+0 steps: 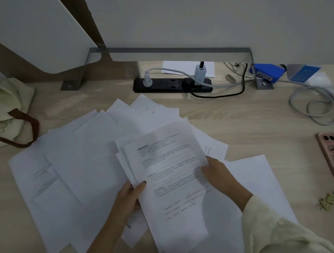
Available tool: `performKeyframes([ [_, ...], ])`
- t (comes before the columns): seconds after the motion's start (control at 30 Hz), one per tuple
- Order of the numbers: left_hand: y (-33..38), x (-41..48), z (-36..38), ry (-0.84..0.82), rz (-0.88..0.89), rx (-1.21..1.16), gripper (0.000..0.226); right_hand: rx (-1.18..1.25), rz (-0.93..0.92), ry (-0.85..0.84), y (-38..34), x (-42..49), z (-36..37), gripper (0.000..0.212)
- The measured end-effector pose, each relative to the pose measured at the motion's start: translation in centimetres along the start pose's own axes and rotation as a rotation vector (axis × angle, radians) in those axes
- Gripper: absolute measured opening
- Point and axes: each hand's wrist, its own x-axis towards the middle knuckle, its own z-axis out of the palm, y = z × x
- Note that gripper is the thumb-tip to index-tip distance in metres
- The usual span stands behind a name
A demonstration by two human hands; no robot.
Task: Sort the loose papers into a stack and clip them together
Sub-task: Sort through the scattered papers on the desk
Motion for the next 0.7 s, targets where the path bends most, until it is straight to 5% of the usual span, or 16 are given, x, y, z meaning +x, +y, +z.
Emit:
performKeyframes([
  [0.13, -0.5, 0.1, 0.3, 0.017, 0.009, 0.015, 0.024, -0.044, -0.147, -0.071, -1.5, 0.9, 0.8, 0.035],
  [0.3, -0.3, 0.9, 0.2, 0.046, 0.052, 0.033, 0.032, -0.166, -0.093, 0.296, 2.1, 1.8, -3.6, 0.037],
  [0.5, 0.0, 1.9, 0.2, 0.153, 0.084, -0.039, 0.035, -0.591, 0.036, 0.091, 7.3, 0.8, -8.1, 0.065],
  [0.7, -0.4, 2.5, -0.2, 0.182, 0.057, -0.002, 0.039, -0.734, 0.000, 0.142, 8.4, -0.8, -7.9, 0.061],
])
